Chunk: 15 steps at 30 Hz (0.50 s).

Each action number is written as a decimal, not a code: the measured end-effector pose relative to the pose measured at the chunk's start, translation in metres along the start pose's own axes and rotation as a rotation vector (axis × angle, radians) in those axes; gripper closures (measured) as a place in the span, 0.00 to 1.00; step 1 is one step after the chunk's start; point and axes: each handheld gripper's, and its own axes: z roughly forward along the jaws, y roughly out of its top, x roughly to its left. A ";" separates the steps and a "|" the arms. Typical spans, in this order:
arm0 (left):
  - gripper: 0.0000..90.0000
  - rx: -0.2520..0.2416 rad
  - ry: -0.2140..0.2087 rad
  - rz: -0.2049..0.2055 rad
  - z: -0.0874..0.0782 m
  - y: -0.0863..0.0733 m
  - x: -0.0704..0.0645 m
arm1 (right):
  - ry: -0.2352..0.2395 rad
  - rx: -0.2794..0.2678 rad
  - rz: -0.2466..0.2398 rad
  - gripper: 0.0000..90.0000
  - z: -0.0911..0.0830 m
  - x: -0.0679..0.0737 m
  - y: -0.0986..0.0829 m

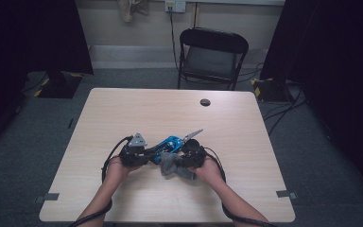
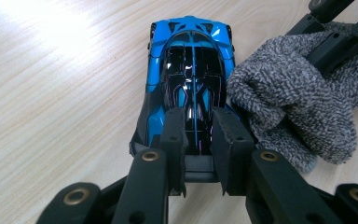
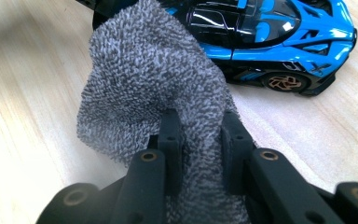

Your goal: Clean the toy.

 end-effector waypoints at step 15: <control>0.76 0.006 0.005 -0.007 0.001 0.001 -0.001 | -0.046 0.005 0.048 0.83 -0.009 -0.021 -0.005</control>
